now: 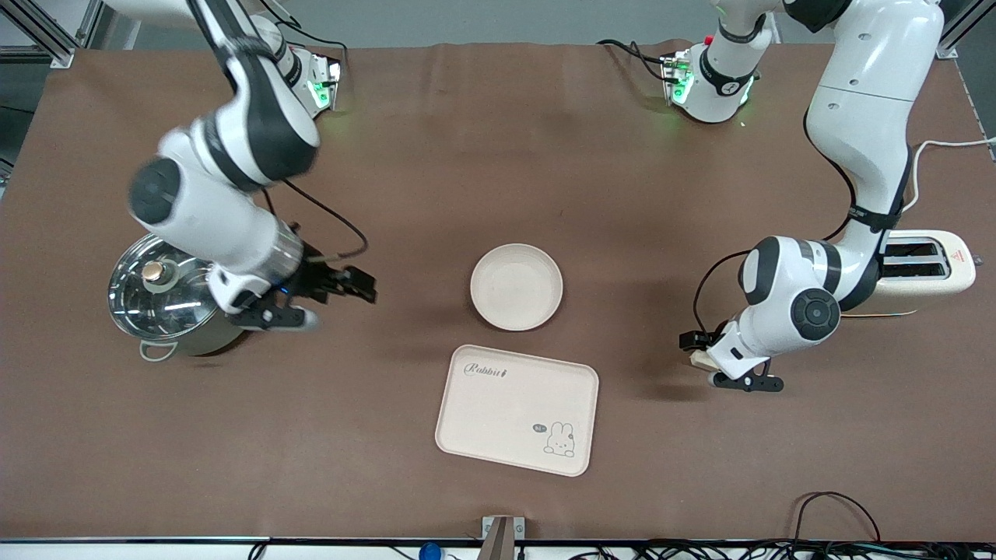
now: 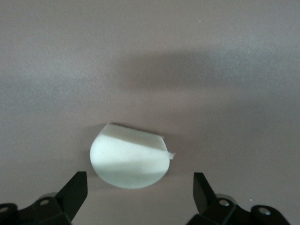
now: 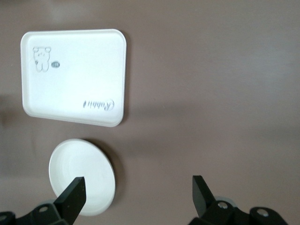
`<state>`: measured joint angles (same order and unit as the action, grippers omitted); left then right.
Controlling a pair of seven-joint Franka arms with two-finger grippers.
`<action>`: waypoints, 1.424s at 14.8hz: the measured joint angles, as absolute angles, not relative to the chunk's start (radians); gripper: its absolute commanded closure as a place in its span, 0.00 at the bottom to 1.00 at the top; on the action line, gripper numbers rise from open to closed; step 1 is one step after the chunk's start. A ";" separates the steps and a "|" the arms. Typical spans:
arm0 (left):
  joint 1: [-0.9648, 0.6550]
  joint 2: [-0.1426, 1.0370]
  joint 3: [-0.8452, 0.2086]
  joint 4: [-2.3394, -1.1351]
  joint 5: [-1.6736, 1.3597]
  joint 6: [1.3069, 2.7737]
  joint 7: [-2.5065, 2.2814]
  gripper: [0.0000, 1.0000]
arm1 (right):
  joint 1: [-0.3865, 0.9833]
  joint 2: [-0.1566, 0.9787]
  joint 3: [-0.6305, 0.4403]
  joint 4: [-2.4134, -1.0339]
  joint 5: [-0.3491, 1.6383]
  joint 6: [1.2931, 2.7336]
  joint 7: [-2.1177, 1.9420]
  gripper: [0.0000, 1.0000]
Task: Place bun in plate and plate on tray
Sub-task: 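Grasp the bun with the left gripper while the right gripper grips the plate, then carry the bun with the left gripper and drop it onto the plate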
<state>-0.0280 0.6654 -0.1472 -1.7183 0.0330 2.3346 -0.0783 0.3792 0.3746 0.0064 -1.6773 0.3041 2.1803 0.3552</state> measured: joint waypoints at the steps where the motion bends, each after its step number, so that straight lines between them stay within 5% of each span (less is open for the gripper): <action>1: -0.025 0.665 -0.147 -1.715 0.033 2.336 -0.078 0.22 | 0.409 0.435 0.007 -1.647 0.304 2.201 0.385 0.00; 5: -0.025 0.666 -0.147 -1.739 0.035 2.407 -0.077 0.60 | 0.556 0.612 0.005 -1.590 0.304 2.240 0.445 0.00; 9: -0.024 0.665 -0.148 -1.759 0.036 2.448 -0.063 0.98 | 0.646 0.642 0.005 -1.623 0.306 2.304 0.459 0.00; 14: -0.024 0.647 -0.180 -1.751 0.035 2.444 -0.075 1.00 | 0.695 0.646 0.004 -1.706 0.307 2.411 0.461 0.00; 17: -0.023 0.614 -0.284 -1.711 0.030 2.322 -0.282 1.00 | 0.718 0.654 0.004 -1.796 0.309 2.569 0.497 0.00; 21: -0.072 0.622 -0.437 -1.666 -0.014 2.262 -0.630 1.00 | 0.720 0.657 0.000 -1.826 0.309 2.599 0.508 0.07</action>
